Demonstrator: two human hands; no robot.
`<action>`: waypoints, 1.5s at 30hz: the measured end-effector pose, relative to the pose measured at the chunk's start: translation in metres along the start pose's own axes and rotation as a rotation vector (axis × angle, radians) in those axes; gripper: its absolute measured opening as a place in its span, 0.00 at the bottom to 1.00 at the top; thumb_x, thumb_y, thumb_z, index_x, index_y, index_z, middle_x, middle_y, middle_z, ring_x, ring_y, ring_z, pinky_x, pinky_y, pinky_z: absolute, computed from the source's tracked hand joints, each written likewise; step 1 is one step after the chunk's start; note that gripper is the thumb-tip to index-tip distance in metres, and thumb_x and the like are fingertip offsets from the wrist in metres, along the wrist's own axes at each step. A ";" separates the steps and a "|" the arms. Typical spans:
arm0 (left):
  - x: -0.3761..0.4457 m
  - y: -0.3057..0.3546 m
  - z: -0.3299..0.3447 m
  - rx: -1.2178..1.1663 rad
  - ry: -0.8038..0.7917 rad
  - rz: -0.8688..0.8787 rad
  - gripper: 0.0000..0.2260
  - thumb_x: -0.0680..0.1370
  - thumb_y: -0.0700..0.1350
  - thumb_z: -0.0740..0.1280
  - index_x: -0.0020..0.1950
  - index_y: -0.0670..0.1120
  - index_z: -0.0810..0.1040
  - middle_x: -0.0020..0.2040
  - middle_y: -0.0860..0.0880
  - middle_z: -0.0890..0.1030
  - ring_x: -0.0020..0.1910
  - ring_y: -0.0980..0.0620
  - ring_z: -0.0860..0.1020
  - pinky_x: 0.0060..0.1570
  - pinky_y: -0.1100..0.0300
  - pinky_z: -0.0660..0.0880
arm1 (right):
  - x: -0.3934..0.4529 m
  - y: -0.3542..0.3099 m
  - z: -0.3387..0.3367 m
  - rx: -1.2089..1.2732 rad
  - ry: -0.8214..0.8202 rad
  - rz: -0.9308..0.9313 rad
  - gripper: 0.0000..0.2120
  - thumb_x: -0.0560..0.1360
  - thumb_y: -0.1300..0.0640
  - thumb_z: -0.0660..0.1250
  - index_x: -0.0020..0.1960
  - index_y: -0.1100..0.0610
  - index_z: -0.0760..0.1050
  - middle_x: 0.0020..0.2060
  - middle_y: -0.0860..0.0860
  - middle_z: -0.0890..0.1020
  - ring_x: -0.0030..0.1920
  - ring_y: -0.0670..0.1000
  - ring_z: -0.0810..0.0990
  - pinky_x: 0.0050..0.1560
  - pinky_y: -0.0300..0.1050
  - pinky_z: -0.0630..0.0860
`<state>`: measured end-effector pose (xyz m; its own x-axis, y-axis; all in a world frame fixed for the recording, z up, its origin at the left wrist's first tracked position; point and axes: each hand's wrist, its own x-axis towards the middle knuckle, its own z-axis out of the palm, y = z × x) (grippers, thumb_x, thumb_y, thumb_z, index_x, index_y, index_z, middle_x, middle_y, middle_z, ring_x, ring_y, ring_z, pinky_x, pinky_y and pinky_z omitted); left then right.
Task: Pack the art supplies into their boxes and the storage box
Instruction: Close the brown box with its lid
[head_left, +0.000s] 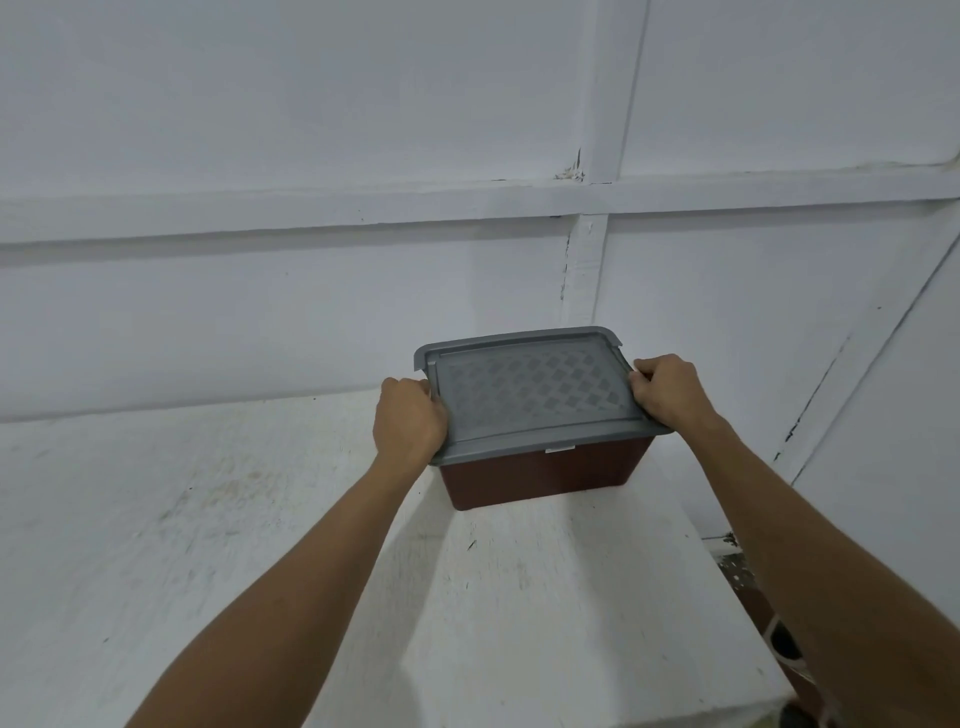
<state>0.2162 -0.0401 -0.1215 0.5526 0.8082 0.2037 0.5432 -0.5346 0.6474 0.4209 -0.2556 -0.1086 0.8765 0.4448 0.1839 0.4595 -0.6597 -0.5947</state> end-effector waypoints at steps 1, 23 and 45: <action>-0.002 0.002 0.001 0.017 0.000 0.022 0.14 0.78 0.44 0.60 0.35 0.40 0.72 0.42 0.39 0.74 0.36 0.45 0.74 0.36 0.58 0.69 | -0.002 -0.001 -0.001 -0.005 -0.016 -0.015 0.14 0.78 0.60 0.59 0.42 0.69 0.77 0.35 0.62 0.79 0.42 0.61 0.77 0.39 0.45 0.71; 0.004 -0.037 -0.031 0.114 -0.170 0.120 0.15 0.81 0.46 0.54 0.63 0.44 0.73 0.57 0.39 0.79 0.51 0.42 0.76 0.52 0.53 0.73 | -0.049 -0.038 0.008 -0.015 -0.273 -0.105 0.30 0.78 0.49 0.61 0.75 0.58 0.57 0.64 0.59 0.73 0.60 0.57 0.74 0.55 0.42 0.68; 0.055 -0.293 -0.243 0.055 -0.074 -0.169 0.22 0.80 0.53 0.60 0.73 0.50 0.68 0.68 0.43 0.74 0.67 0.42 0.71 0.67 0.52 0.66 | -0.116 -0.280 0.230 0.154 -0.253 -0.264 0.30 0.72 0.44 0.66 0.67 0.59 0.64 0.46 0.54 0.73 0.45 0.53 0.73 0.42 0.42 0.69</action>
<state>-0.0663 0.2208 -0.1212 0.4945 0.8683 0.0402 0.6644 -0.4074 0.6266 0.1579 0.0166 -0.1436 0.6591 0.7349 0.1594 0.6208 -0.4122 -0.6668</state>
